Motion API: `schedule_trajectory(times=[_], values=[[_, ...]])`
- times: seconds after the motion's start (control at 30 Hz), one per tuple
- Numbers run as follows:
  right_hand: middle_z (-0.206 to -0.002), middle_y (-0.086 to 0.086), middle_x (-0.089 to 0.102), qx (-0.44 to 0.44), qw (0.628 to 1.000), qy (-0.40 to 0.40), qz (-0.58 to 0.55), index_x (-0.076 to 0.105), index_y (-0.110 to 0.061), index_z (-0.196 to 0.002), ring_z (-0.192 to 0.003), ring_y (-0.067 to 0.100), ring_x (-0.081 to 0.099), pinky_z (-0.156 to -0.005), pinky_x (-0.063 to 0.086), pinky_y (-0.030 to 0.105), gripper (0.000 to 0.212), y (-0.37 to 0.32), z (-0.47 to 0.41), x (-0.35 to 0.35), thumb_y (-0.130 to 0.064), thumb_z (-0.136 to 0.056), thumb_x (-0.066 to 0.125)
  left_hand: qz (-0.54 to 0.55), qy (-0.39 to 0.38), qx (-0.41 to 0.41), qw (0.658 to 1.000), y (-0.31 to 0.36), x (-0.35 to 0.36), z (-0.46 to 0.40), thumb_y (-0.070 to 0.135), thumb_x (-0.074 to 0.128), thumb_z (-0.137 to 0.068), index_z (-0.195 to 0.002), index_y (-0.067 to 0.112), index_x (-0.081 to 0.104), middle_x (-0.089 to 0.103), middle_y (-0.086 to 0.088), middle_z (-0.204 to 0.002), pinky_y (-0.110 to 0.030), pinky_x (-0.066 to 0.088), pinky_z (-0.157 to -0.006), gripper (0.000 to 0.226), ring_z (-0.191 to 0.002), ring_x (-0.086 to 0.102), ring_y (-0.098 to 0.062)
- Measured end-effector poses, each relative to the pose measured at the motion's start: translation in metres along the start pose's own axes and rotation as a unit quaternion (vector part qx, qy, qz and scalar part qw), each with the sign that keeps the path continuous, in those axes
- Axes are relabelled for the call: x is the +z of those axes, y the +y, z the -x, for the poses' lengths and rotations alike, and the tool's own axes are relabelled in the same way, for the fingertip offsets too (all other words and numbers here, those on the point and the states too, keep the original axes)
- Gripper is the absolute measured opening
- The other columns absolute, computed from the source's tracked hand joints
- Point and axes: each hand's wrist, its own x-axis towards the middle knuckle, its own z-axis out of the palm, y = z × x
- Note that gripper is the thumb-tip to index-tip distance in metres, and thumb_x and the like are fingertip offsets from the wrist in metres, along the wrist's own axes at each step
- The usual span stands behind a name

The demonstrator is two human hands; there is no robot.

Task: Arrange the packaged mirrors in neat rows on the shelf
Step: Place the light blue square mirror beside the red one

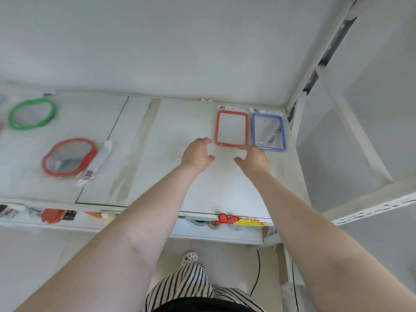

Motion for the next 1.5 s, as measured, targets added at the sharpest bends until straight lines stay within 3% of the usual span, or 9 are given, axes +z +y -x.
schedule_trajectory(times=[0.1, 0.2, 0.3, 0.4, 0.77, 0.97, 1.07, 1.27, 1.5], values=[[-0.131, 0.003, 0.057, -0.058, 0.997, -0.059, 0.004, 0.058, -0.023, -0.126, -0.117, 0.023, 0.055, -0.095, 0.047, 0.032, 0.042, -0.024, 0.031, 0.012, -0.023, -0.085, 0.065, -0.038, 0.002, -0.025, 0.999, -0.017, -0.024, 0.042, 0.019, 0.063, -0.085, -0.138, 0.018, 0.047, 0.052, -0.006, -0.136, -0.031, 0.040, -0.104, 0.055, -0.128, 0.049, -0.024], [-0.129, 0.004, 0.057, -0.108, 0.989, -0.101, 0.003, 0.058, -0.023, -0.126, -0.108, 0.025, 0.059, -0.088, 0.052, 0.038, 0.042, -0.051, 0.055, 0.030, -0.023, -0.085, 0.065, -0.068, 0.022, -0.050, 0.996, -0.045, -0.047, 0.075, 0.018, 0.062, -0.085, -0.138, 0.020, 0.048, 0.052, -0.005, -0.137, -0.032, 0.039, -0.106, 0.055, -0.128, 0.048, -0.024], [-0.131, 0.003, 0.056, -0.158, 0.980, -0.118, 0.018, 0.056, -0.024, -0.128, -0.121, 0.023, 0.051, -0.094, 0.047, 0.035, 0.044, -0.081, 0.077, 0.052, -0.024, -0.085, 0.064, -0.077, 0.048, -0.082, 0.993, -0.078, -0.068, 0.108, 0.018, 0.063, -0.084, -0.137, 0.020, 0.049, 0.053, -0.005, -0.138, -0.033, 0.039, -0.106, 0.055, -0.128, 0.048, -0.024], [-0.132, 0.003, 0.054, -0.191, 0.971, -0.141, 0.033, 0.055, -0.024, -0.131, -0.123, 0.022, 0.049, -0.094, 0.047, 0.036, 0.045, -0.108, 0.100, 0.076, -0.024, -0.087, 0.063, -0.076, 0.070, -0.112, 0.988, -0.114, -0.084, 0.140, 0.017, 0.063, -0.083, -0.136, 0.021, 0.050, 0.054, -0.005, -0.136, -0.034, 0.040, -0.104, 0.055, -0.126, 0.050, -0.025], [-0.130, 0.001, 0.056, -0.228, 0.959, -0.166, 0.041, 0.056, -0.025, -0.129, -0.118, 0.021, 0.053, -0.092, 0.046, 0.031, 0.045, -0.239, 0.205, 0.182, -0.024, -0.085, 0.064, -0.050, 0.119, -0.157, 0.979, -0.275, -0.163, 0.250, 0.015, 0.063, -0.082, -0.132, 0.019, 0.053, 0.057, -0.007, -0.132, -0.034, 0.045, -0.099, 0.052, -0.122, 0.053, -0.026], [-0.132, 0.002, 0.056, -0.239, 0.952, -0.182, 0.059, 0.056, -0.024, -0.130, -0.120, 0.023, 0.052, -0.094, 0.047, 0.036, 0.045, -0.321, 0.264, 0.245, -0.022, -0.085, 0.062, -0.063, 0.115, -0.172, 0.976, -0.369, -0.224, 0.305, 0.017, 0.061, -0.079, -0.125, 0.017, 0.058, 0.061, -0.010, -0.124, -0.035, 0.046, -0.088, 0.045, -0.117, 0.055, -0.031], [-0.132, 0.002, 0.055, -0.249, 0.948, -0.184, 0.077, 0.056, -0.024, -0.130, -0.117, 0.023, 0.055, -0.092, 0.049, 0.035, 0.045, -0.355, 0.279, 0.266, -0.022, -0.085, 0.062, -0.052, 0.113, -0.187, 0.974, -0.401, -0.248, 0.322, 0.014, 0.059, -0.078, -0.120, 0.020, 0.061, 0.063, -0.007, -0.121, -0.036, 0.050, -0.084, 0.042, -0.113, 0.057, -0.030], [-0.129, 0.002, 0.055, -0.284, 0.932, -0.199, 0.110, 0.055, -0.026, -0.129, -0.115, 0.021, 0.054, -0.090, 0.048, 0.034, 0.045, -0.412, 0.280, 0.309, -0.022, -0.085, 0.060, -0.032, 0.121, -0.224, 0.966, -0.455, -0.272, 0.330, 0.012, 0.059, -0.081, -0.132, 0.022, 0.053, 0.057, -0.002, -0.134, -0.038, 0.045, -0.100, 0.053, -0.124, 0.052, -0.025], [-0.127, 0.003, 0.056, -0.340, 0.912, -0.202, 0.106, 0.055, -0.026, -0.129, -0.120, 0.022, 0.050, -0.093, 0.047, 0.036, 0.043, -0.480, 0.245, 0.361, -0.025, -0.087, 0.061, -0.039, 0.161, -0.244, 0.955, -0.509, -0.310, 0.296, 0.014, 0.060, -0.082, -0.132, 0.021, 0.055, 0.059, -0.007, -0.130, -0.034, 0.046, -0.093, 0.051, -0.120, 0.054, -0.028]])
